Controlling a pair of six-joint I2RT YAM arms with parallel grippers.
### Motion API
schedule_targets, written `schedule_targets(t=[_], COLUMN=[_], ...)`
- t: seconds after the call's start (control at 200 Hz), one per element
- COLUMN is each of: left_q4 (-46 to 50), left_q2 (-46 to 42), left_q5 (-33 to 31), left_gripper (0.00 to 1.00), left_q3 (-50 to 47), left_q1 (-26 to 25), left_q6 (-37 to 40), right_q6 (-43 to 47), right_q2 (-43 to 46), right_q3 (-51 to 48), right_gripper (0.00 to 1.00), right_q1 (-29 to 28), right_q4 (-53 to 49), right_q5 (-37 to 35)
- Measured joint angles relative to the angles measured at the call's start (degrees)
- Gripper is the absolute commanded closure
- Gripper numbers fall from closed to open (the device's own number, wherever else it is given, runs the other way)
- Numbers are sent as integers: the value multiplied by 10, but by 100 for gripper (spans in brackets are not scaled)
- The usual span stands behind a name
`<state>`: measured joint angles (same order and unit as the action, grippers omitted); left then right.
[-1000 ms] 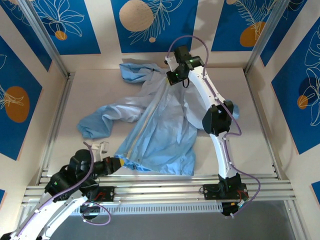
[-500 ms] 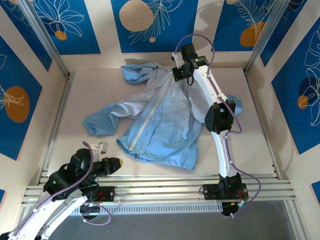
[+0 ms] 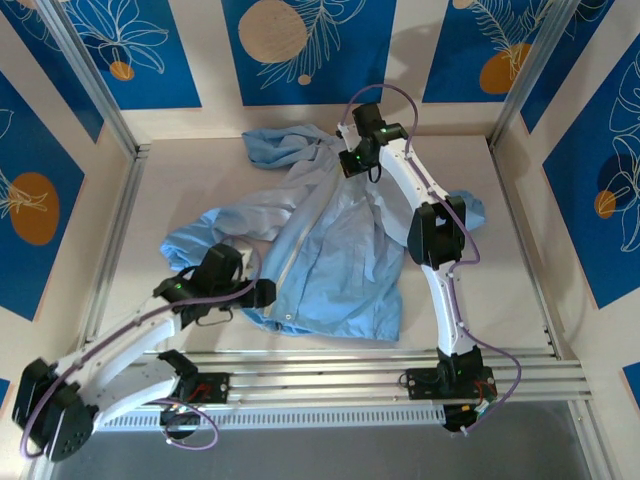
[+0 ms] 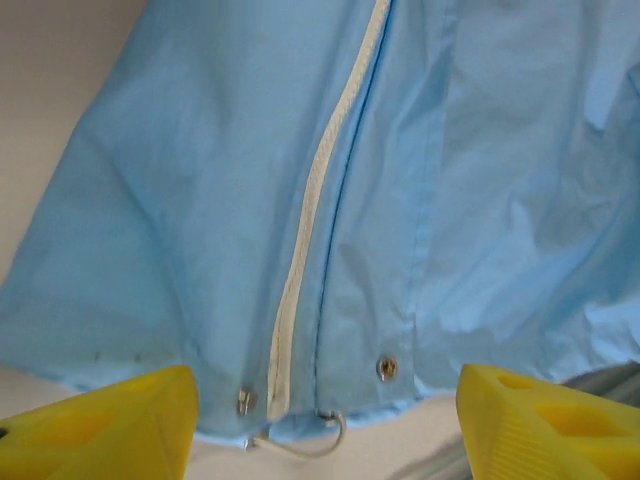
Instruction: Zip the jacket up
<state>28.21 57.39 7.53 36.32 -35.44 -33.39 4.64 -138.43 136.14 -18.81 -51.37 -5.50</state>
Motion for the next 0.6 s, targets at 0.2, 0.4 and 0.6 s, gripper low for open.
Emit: schedule_targets(t=[0.2,0.4,0.6], left_q4=[-13,-28,-70], left_q2=[83,89,180], left_q5=[-8,-39,-40], left_gripper=[27,25,37], left_q3=[18,-12,-20], left_q1=[0,0,-27], left_q6=[43,54,53], right_q6=[0,5,9], right_q2=[0,0,0], right_q3=[0,3,7], right_gripper=[100,100,100], right_q1=[-3,-9,-15], right_q4=[2,0,-1], right_q5=[2,1,-3])
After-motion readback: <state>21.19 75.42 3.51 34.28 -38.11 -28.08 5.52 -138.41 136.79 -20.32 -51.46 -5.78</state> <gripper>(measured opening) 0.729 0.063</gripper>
